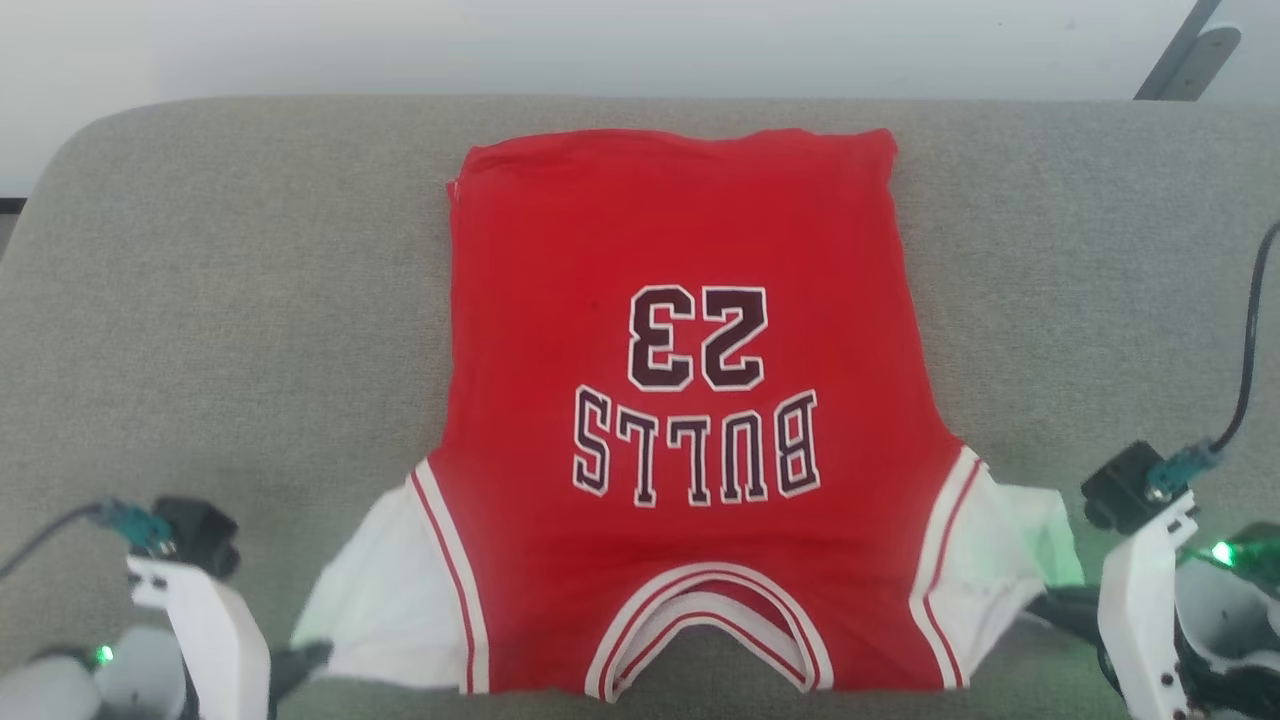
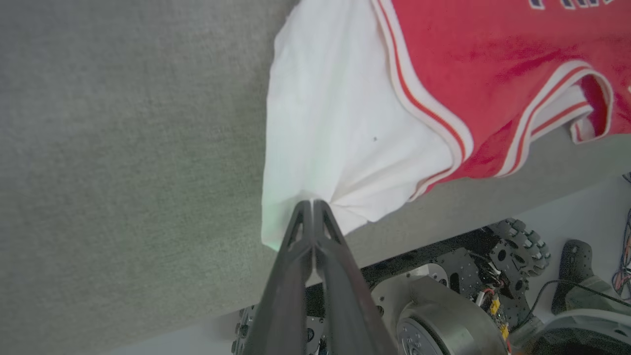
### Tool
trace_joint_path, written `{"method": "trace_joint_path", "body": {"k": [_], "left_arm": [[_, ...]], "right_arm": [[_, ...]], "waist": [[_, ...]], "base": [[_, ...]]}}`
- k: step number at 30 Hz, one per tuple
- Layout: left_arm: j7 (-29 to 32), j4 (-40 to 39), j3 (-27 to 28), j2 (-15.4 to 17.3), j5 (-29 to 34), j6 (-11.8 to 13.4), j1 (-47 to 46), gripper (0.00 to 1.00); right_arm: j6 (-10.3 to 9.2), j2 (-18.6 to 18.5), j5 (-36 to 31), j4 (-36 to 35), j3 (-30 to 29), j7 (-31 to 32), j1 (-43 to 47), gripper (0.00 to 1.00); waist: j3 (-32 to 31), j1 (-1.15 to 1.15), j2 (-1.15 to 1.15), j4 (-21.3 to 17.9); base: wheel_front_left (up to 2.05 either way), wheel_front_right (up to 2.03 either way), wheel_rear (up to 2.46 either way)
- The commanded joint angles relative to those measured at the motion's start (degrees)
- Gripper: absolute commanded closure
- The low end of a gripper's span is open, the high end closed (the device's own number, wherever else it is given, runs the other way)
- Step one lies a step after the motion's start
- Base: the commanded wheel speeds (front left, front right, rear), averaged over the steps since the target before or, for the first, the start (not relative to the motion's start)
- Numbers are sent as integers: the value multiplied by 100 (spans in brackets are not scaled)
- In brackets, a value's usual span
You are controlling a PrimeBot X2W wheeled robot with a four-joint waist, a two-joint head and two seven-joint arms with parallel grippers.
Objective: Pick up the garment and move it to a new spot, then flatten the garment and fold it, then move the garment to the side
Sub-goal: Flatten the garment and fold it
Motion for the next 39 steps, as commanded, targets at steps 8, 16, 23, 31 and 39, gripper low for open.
{"method": "trace_joint_path", "body": {"k": [8, 16, 23, 31, 39], "left_arm": [[-124, -16, -61, -60, -35, 141, 258, 100], [-308, -71, -26, -232, 227, 100, 49, 100], [-336, -61, -8, -422, 435, 26, -145, 100], [-332, 134, -21, -910, 748, -273, -591, 100], [-377, 552, -40, -1390, 922, -648, -969, 100]], "right_arm": [[0, 72, 131, 250, -363, 110, 321, 0], [1, 464, -562, 133, -1604, 38, -120, 0], [2, 1398, -1738, 608, -2610, 92, -929, 0], [1, 2530, -3020, 2185, -3340, 426, -2398, 0], [1, 2999, -3857, 4117, -3966, 745, -3606, 0]], "waist": [[43, 0, 0, 12], [241, 0, 0, 100], [537, 0, 0, 248], [1054, 0, 0, 688], [1513, 0, 0, 1153]], "base": [[0, 0, 0], [0, 0, 0], [0, 0, 0], [0, 0, 0], [0, 0, 0]]}}
